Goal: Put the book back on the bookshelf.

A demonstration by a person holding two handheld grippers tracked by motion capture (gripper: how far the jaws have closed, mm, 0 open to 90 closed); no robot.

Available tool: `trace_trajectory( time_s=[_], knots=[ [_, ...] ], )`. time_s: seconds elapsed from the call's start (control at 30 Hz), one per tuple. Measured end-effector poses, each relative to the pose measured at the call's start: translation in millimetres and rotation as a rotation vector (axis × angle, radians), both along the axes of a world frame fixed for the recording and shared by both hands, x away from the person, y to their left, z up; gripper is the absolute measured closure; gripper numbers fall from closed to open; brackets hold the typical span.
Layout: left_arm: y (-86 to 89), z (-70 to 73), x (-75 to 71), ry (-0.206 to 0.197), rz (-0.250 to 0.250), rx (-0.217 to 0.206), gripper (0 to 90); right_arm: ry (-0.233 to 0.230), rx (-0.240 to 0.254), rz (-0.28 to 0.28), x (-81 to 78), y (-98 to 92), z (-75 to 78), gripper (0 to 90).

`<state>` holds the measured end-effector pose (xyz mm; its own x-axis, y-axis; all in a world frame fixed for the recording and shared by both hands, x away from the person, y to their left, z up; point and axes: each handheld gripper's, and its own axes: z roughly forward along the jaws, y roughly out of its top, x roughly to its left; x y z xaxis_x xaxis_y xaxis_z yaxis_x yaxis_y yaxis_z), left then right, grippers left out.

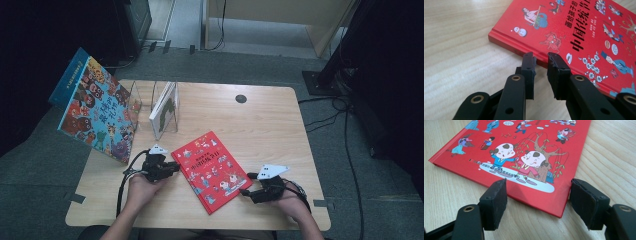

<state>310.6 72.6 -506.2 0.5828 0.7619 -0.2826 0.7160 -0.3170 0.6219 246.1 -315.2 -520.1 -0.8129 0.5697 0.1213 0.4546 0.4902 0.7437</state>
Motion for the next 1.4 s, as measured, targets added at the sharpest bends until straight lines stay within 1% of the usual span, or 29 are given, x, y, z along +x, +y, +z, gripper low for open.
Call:
trace_trajectory(
  time_s=[0.1,0.13,0.17,0.2,0.23,0.27,0.37,0.4,0.5,0.53,0.57,0.6,0.63,0.73,0.8,0.9,1.1,1.23,1.4],
  knots=[
    [-0.2,-0.6,5.8,0.003,0.011,-0.009,76.2,0.001,0.003,-0.002,0.4,1.7,-0.4,29.3],
    [-0.4,-1.0,8.2,0.006,0.019,-0.019,76.2,-0.006,0.006,-0.001,1.3,2.5,-0.9,29.0],
    [0.0,-1.6,9.6,0.009,0.025,-0.029,76.2,-0.004,0.006,-0.003,1.5,3.5,-0.9,28.6],
    [0.6,-2.4,11.7,0.02,0.035,-0.049,76.3,-0.002,0.005,-0.006,1.6,4.2,-0.8,28.2],
    [1.1,-3.0,13.6,0.032,0.04,-0.066,76.1,-0.009,0.005,-0.004,2.4,5.1,-1.1,27.9],
    [0.6,-3.1,15.5,0.035,0.041,-0.07,76.1,-0.006,0.006,-0.009,2.3,6.3,-1.0,27.6],
    [-4.0,-1.0,20.0,0.024,0.039,-0.036,75.9,-0.008,0.002,-0.012,2.7,9.4,-1.1,26.2],
    [-4.8,-0.8,21.7,0.026,0.044,-0.034,75.8,-0.005,0.002,-0.015,2.8,10.3,-1.0,25.6],
    [-6.2,-2.1,25.5,0.022,0.062,-0.048,76.3,0.011,0.024,-0.026,5.0,13.0,-1.1,23.1],
    [-6.3,-2.1,26.7,0.023,0.055,-0.048,76.4,0.016,0.031,-0.028,5.7,14.0,-0.8,22.6],
    [-7.5,-1.6,27.7,0.029,0.049,-0.045,76.4,0.015,0.041,-0.03,6.6,14.9,-0.7,24.2],
    [-9.3,-1.3,28.9,0.025,0.042,-0.037,76.3,0.005,0.041,-0.046,7.6,15.8,-0.1,26.7],
    [-11.1,-0.8,29.8,0.023,0.037,-0.03,76.3,0.002,0.04,-0.063,8.8,17.2,0.3,27.0],
    [-15.7,-1.4,32.6,0.02,0.038,-0.037,75.9,0.001,0.039,-0.073,11.7,21.7,0.2,26.1],
    [-18.0,-1.5,34.1,0.015,0.034,-0.031,76.0,0.002,0.038,-0.081,12.5,23.1,0.3,26.0],
    [-20.4,-2.7,37.8,0.014,0.043,-0.046,76.5,0.0,0.04,-0.085,14.0,23.3,-0.2,26.0],
    [-25.4,-2.3,45.9,0.014,0.038,-0.042,76.4,0.0,0.039,-0.1,14.3,24.5,0.1,26.0],
    [-28.3,-3.0,51.2,0.016,0.043,-0.053,77.0,-0.01,0.03,-0.101,14.4,25.2,0.7,26.5],
    [-31.7,-2.4,57.0,0.021,0.049,-0.046,78.2,-0.01,0.033,-0.109,14.7,26.7,0.9,27.0]
  ],
)
